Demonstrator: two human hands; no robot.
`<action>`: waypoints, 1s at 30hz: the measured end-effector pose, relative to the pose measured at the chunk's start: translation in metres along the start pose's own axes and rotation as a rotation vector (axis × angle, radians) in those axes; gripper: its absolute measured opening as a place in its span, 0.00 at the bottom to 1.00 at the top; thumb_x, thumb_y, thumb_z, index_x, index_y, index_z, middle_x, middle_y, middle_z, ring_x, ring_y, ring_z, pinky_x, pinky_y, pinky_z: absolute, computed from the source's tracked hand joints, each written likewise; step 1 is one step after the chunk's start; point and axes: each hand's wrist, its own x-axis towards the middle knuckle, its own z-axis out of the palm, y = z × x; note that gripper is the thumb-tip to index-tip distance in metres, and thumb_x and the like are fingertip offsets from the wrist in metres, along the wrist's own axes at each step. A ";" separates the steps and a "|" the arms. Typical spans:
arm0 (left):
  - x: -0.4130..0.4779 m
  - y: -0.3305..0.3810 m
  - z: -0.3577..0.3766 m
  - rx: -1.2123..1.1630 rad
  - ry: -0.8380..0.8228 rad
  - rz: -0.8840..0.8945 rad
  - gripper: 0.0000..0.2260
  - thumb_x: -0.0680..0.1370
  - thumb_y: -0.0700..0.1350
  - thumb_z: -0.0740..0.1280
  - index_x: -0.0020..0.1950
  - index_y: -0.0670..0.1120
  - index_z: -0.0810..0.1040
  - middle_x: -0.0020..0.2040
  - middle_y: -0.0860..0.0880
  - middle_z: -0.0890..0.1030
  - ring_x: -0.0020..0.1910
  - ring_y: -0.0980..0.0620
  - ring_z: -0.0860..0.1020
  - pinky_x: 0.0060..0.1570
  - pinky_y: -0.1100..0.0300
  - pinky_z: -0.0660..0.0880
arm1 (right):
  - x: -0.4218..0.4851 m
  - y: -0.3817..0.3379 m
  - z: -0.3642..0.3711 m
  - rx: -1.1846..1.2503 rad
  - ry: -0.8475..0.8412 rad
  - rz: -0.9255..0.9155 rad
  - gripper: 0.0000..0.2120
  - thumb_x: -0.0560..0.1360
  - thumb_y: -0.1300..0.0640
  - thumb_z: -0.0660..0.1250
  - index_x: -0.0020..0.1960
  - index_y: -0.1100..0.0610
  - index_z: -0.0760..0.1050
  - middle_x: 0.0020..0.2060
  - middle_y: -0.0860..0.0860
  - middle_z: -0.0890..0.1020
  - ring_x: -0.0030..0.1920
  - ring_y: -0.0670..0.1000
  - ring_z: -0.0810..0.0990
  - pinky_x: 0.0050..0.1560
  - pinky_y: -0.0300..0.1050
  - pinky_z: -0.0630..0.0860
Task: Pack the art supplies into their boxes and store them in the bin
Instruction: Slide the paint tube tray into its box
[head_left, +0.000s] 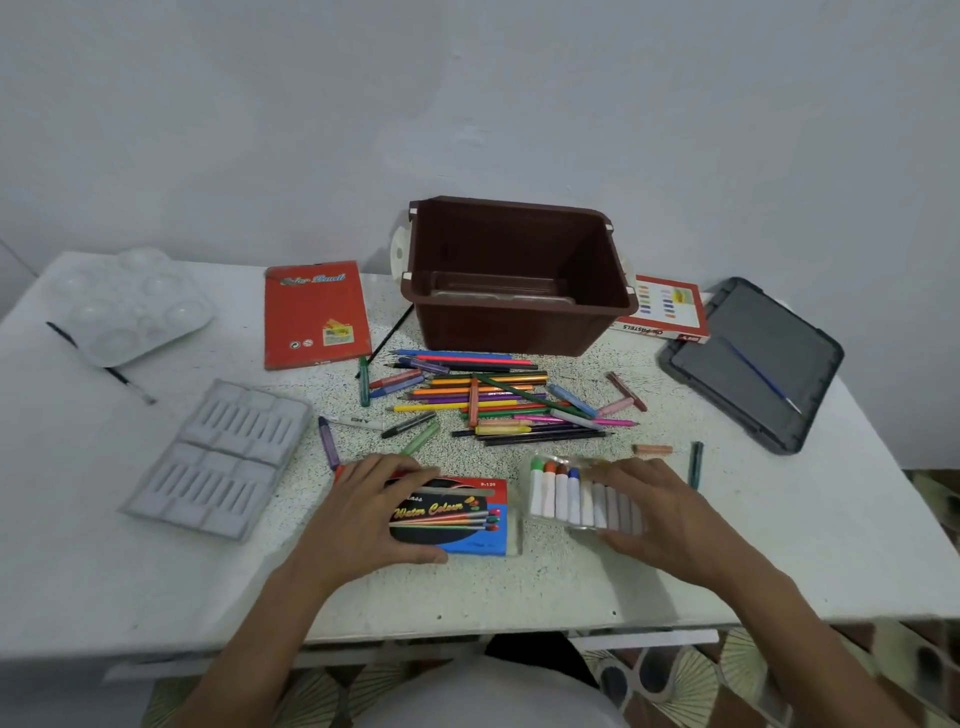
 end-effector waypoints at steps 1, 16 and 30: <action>0.000 0.000 0.000 -0.001 0.003 0.003 0.42 0.65 0.80 0.60 0.71 0.55 0.72 0.62 0.56 0.73 0.62 0.56 0.69 0.61 0.62 0.57 | -0.001 -0.003 0.003 -0.004 -0.009 -0.011 0.31 0.71 0.34 0.64 0.72 0.42 0.69 0.64 0.47 0.75 0.60 0.51 0.72 0.54 0.45 0.72; -0.002 0.000 0.000 -0.017 0.009 -0.006 0.43 0.64 0.81 0.60 0.72 0.56 0.72 0.64 0.57 0.72 0.63 0.57 0.67 0.62 0.61 0.58 | -0.006 0.002 0.034 -0.180 -0.045 -0.062 0.28 0.69 0.37 0.70 0.68 0.40 0.71 0.56 0.50 0.78 0.53 0.53 0.76 0.48 0.49 0.77; -0.002 0.000 0.000 -0.043 0.030 -0.002 0.43 0.64 0.80 0.61 0.71 0.55 0.73 0.63 0.58 0.73 0.62 0.57 0.67 0.62 0.61 0.58 | -0.008 -0.004 0.031 -0.162 0.021 -0.072 0.26 0.71 0.35 0.65 0.68 0.41 0.72 0.57 0.51 0.78 0.53 0.54 0.76 0.48 0.50 0.78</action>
